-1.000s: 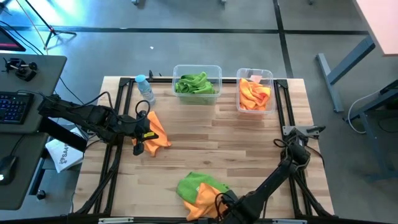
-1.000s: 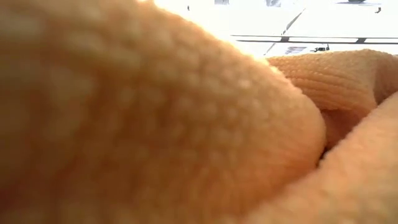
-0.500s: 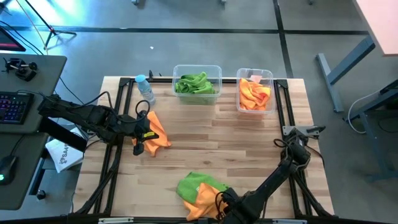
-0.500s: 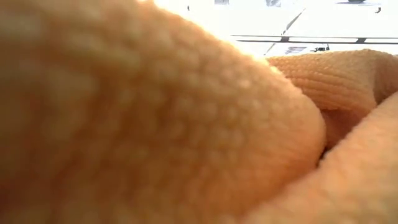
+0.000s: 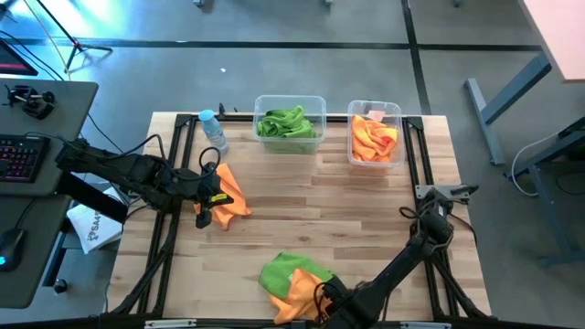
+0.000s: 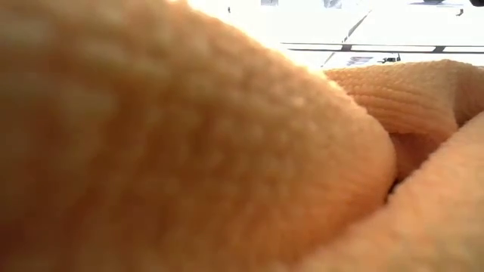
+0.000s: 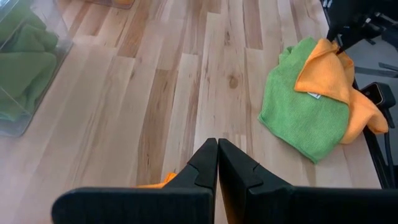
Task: Sort microfiber towel by color & place in baskets
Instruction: Put the yellow towel into the right transparent bin
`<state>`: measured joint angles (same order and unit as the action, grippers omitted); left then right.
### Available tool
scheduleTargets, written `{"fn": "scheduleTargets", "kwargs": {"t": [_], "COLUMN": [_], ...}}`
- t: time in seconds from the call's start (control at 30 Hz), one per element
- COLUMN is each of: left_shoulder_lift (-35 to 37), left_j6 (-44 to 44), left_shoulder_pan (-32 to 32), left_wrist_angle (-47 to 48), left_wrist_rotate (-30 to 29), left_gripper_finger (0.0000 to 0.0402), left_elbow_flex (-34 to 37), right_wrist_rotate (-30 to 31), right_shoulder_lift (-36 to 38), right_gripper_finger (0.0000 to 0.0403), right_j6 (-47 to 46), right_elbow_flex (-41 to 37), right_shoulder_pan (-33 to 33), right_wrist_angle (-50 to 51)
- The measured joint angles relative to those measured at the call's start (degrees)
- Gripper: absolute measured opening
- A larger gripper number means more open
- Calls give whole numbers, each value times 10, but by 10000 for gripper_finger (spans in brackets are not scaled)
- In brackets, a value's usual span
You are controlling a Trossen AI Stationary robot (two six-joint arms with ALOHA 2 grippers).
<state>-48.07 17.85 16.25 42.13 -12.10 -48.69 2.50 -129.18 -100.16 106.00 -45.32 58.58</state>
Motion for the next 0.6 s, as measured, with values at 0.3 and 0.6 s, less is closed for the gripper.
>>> {"fn": "scheduleTargets", "kwargs": {"t": [0.3,0.6], "left_shoulder_lift": [0,0], "left_j6": [0,0], "left_shoulder_pan": [0,0], "left_wrist_angle": [0,0], "left_wrist_rotate": [0,0], "left_gripper_finger": [0,0], "left_elbow_flex": [0,0], "right_wrist_rotate": [-2,114], "right_shoulder_lift": [-17,2], "right_gripper_finger": [24,5], "right_j6": [-4,-16], "right_elbow_flex": [0,52], "right_shoulder_pan": [0,5], "right_wrist_angle": [-5,62]}}
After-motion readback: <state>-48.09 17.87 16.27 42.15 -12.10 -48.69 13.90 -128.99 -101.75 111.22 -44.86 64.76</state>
